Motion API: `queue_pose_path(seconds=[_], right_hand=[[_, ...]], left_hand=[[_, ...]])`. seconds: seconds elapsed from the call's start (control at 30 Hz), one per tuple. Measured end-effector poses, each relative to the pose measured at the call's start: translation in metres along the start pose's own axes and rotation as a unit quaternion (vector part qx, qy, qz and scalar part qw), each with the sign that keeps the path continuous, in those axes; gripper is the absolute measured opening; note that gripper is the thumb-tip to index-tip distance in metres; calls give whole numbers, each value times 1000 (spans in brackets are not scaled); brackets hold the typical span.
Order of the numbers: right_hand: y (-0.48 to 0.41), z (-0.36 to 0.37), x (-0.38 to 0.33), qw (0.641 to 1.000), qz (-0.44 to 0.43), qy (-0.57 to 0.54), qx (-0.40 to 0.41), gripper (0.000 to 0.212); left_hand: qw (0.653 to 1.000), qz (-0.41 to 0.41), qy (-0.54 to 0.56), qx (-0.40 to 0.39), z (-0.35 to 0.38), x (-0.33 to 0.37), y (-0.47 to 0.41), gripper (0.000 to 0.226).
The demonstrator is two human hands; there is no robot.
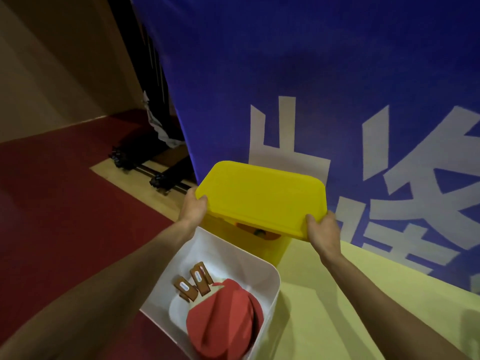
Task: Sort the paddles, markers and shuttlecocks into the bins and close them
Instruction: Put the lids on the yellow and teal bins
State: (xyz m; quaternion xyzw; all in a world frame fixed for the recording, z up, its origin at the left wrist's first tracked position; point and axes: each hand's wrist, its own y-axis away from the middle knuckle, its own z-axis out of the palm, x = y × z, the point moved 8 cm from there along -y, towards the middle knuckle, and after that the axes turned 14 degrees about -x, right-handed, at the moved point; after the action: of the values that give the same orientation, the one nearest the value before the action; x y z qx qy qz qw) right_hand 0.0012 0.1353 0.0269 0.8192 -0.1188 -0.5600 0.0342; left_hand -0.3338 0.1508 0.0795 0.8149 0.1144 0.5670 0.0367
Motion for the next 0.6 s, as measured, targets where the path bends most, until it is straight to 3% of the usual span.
queue_pose_path(seconds=[0.6], right_hand=[[-38, 110, -3, 985, 131, 71, 85, 56]], left_hand=[[989, 5, -96, -110, -41, -94, -169, 35]])
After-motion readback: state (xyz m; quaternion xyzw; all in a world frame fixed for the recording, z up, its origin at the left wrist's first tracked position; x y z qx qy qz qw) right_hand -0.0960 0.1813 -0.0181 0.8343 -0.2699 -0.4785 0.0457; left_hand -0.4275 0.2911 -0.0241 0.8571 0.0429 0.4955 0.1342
